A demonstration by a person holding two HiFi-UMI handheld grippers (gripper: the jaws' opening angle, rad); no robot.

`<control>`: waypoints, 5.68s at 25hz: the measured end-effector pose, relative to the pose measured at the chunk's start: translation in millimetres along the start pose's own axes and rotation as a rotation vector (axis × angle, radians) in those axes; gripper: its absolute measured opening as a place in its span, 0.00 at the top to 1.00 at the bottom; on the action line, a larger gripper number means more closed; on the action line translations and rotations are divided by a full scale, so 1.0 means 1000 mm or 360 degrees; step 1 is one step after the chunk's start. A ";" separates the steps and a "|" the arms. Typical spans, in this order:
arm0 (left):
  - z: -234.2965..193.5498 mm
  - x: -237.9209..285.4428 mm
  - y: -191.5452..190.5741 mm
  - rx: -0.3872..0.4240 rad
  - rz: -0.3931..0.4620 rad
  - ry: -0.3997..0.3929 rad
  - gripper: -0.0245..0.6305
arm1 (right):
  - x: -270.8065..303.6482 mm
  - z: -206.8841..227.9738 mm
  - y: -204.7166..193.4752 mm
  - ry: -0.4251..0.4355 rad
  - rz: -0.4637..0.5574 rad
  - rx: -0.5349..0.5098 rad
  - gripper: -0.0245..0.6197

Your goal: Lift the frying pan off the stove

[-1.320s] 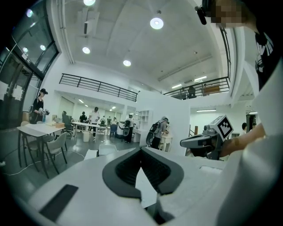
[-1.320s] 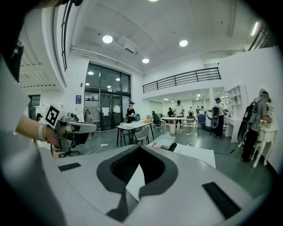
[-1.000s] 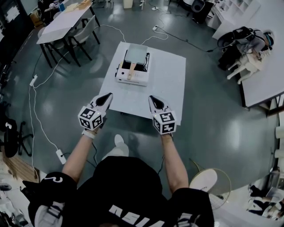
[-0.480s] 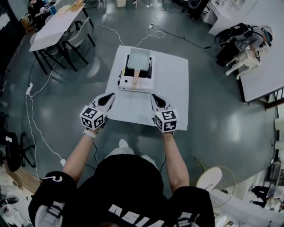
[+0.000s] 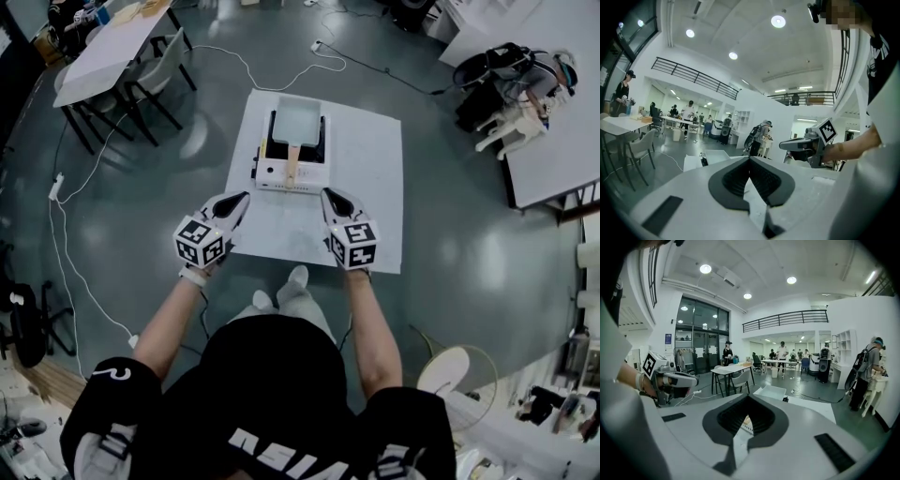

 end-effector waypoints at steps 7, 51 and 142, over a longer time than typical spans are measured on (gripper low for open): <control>-0.016 0.021 -0.007 -0.0013 -0.0039 0.0002 0.97 | 0.035 0.016 -0.001 0.0044 -0.0008 0.0007 0.97; -0.073 0.197 -0.138 -0.0913 -0.0540 -0.0458 0.66 | 0.231 0.070 -0.115 0.0622 -0.0505 0.0784 0.58; 0.093 0.102 -0.093 -0.0834 -0.0411 -0.0913 0.72 | 0.089 -0.046 -0.058 0.1114 -0.0167 0.1122 0.70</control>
Point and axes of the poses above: the fingertips, and each gripper's own axes: x forward along the fingers, z to its right, y out of its top, the point moved 1 cm from there along -x, backward along the fingers, and after that the axes turned 1 degree about -y, right-handed, at the moved point
